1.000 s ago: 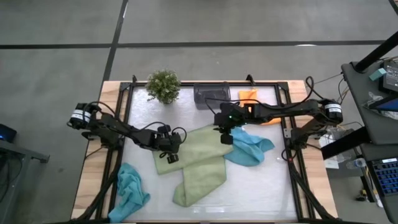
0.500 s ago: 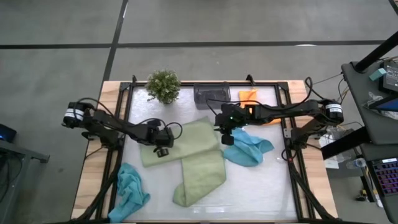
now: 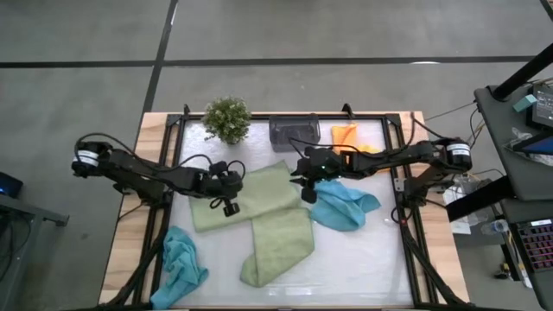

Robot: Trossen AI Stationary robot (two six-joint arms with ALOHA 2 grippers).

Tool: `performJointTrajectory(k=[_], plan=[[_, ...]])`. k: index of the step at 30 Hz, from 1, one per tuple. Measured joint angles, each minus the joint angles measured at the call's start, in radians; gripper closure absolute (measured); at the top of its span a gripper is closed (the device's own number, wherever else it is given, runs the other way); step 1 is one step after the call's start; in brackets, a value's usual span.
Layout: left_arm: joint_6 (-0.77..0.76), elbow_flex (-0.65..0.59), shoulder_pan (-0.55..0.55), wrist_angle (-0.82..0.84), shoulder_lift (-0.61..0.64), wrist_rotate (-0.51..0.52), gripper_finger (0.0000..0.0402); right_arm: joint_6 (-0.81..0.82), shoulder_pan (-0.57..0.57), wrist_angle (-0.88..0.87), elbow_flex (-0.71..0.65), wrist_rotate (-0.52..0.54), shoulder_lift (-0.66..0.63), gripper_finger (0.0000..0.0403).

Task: Fold microfiber towels
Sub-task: Fold the left green towel

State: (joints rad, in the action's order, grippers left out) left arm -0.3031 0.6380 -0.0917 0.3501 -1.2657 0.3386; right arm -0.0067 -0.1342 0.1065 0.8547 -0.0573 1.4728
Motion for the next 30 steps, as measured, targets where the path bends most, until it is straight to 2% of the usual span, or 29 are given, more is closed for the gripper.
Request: performJointTrajectory(k=[5, 10, 15, 23, 26, 30], plan=[[0.040, 0.000, 0.001, 0.054, 0.012, -0.001, 0.0401, 0.056, -0.036, 0.043, 0.025, 0.005, 0.088, 0.0314], [0.028, 0.015, 0.014, 0.239, 0.070, -0.044, 0.0399, 0.060, -0.086, 0.048, 0.069, 0.005, 0.176, 0.0293], [0.016, 0.011, 0.016, 0.387, 0.138, -0.063, 0.0357, 0.067, -0.124, 0.051, 0.094, 0.005, 0.241, 0.0262], [-0.148, 0.004, 0.016, 0.618, 0.167, -0.063, 0.0270, 0.067, -0.139, 0.068, 0.094, 0.006, 0.260, 0.0250], [-0.184, 0.001, 0.018, 0.607, 0.165, -0.069, 0.0260, 0.067, -0.139, 0.066, 0.095, 0.006, 0.256, 0.0250], [-0.327, -0.007, 0.029, 0.625, 0.120, -0.072, 0.0258, 0.067, -0.137, 0.065, 0.098, 0.005, 0.256, 0.0250]])
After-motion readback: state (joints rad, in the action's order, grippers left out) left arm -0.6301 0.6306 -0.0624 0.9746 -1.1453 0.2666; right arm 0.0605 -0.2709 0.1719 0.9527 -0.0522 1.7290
